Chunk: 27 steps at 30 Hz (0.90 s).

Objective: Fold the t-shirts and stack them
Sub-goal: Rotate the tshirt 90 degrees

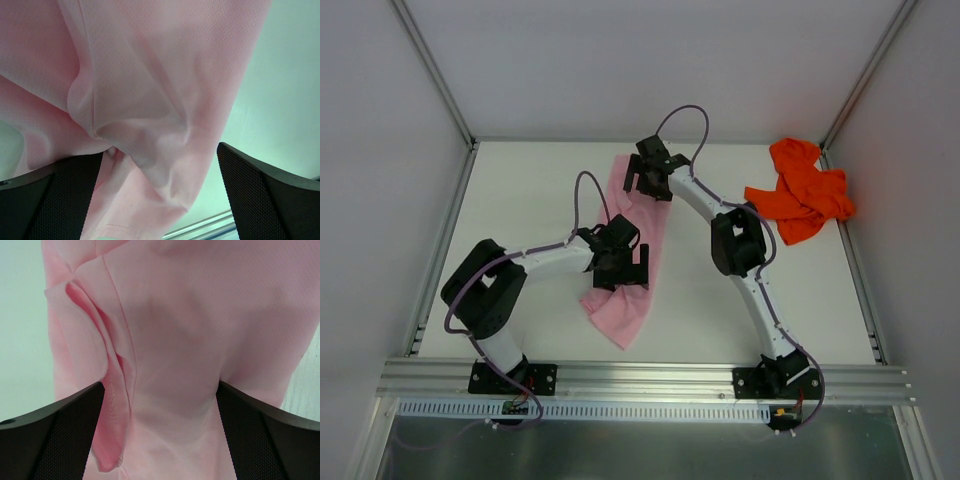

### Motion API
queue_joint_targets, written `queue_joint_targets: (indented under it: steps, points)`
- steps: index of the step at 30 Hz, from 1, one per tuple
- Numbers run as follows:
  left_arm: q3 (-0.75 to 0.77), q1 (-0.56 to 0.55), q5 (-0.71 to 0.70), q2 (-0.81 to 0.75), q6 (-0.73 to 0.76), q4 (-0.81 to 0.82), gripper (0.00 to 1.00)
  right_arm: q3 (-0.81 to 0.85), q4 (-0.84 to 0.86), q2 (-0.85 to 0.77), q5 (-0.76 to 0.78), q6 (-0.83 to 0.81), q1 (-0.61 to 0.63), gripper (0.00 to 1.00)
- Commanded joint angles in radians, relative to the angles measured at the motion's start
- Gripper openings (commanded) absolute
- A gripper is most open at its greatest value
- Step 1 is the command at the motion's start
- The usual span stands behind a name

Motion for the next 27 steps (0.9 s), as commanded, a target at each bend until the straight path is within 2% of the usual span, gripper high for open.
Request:
queue_joint_targets:
  steps: [1,5,7,10,11,16,19,24,27]
  points:
    - [-0.028,-0.05,0.081,0.033,-0.221,0.025,0.98,0.04,0.014,0.033,-0.002,-0.05,-0.007,0.96]
    - [0.015,-0.108,-0.024,0.041,-0.429,-0.091,0.99,0.04,0.011,0.03,0.0,-0.081,-0.013,0.96]
    - [0.053,-0.158,-0.122,0.058,-0.482,-0.173,0.99,0.034,0.009,0.022,0.021,-0.105,-0.013,0.96]
    - [0.124,-0.226,-0.184,0.082,-0.594,-0.34,0.99,0.036,0.008,0.017,0.024,-0.125,-0.015,0.96]
    - [0.127,-0.237,-0.199,0.082,-0.652,-0.383,0.99,0.037,0.006,0.017,0.023,-0.131,-0.013,0.96]
    - [0.075,-0.271,-0.193,0.046,-0.746,-0.423,0.99,0.036,-0.017,0.004,0.012,-0.143,-0.013,0.96]
    - [0.095,-0.291,-0.236,0.039,-0.722,-0.406,0.99,0.019,-0.017,-0.018,0.014,-0.17,-0.013,0.96]
    - [0.233,-0.329,-0.273,0.113,-0.562,-0.426,0.99,0.028,-0.023,-0.047,-0.043,-0.177,-0.021,0.96]
    - [0.288,-0.34,-0.316,0.064,-0.493,-0.465,0.99,0.033,-0.026,-0.117,-0.051,-0.211,-0.024,0.96]
